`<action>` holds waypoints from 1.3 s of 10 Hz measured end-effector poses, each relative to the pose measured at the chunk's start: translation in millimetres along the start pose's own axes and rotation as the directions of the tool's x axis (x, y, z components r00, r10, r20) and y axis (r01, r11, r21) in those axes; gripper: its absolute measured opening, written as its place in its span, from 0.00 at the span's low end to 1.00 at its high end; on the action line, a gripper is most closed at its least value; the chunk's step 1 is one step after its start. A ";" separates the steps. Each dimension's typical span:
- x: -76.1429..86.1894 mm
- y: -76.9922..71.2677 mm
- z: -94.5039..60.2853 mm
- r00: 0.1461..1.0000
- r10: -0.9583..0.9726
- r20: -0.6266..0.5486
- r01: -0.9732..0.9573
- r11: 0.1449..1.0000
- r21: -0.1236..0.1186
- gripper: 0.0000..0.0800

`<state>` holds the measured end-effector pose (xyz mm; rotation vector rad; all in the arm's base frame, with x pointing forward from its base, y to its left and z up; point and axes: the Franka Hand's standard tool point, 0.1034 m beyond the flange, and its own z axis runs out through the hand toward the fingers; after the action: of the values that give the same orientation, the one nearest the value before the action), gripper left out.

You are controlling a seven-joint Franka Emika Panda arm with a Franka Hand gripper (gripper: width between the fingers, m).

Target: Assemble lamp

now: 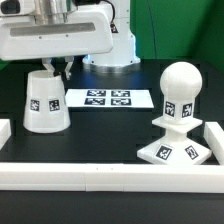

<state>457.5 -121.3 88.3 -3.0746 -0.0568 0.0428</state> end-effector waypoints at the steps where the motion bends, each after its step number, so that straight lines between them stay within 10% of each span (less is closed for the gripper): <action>1: 0.8 -1.7 -1.8 1.000 -0.001 0.002 0.001 1.000 0.004 0.05; 4: 5.0 -17.7 -8.6 1.000 -0.009 0.011 0.008 1.000 0.021 0.05; 8: 40.2 -80.5 -56.1 0.997 0.065 0.030 -0.068 0.992 0.107 0.05; 13: 47.8 -82.5 -58.6 0.997 0.061 0.038 -0.064 0.992 0.105 0.06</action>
Offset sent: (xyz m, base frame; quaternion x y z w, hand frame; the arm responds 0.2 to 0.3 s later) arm 0.0058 0.0222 0.0139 0.0202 -0.0058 0.0132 0.9997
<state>504.0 -41.1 151.0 -2.9691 0.0387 0.0988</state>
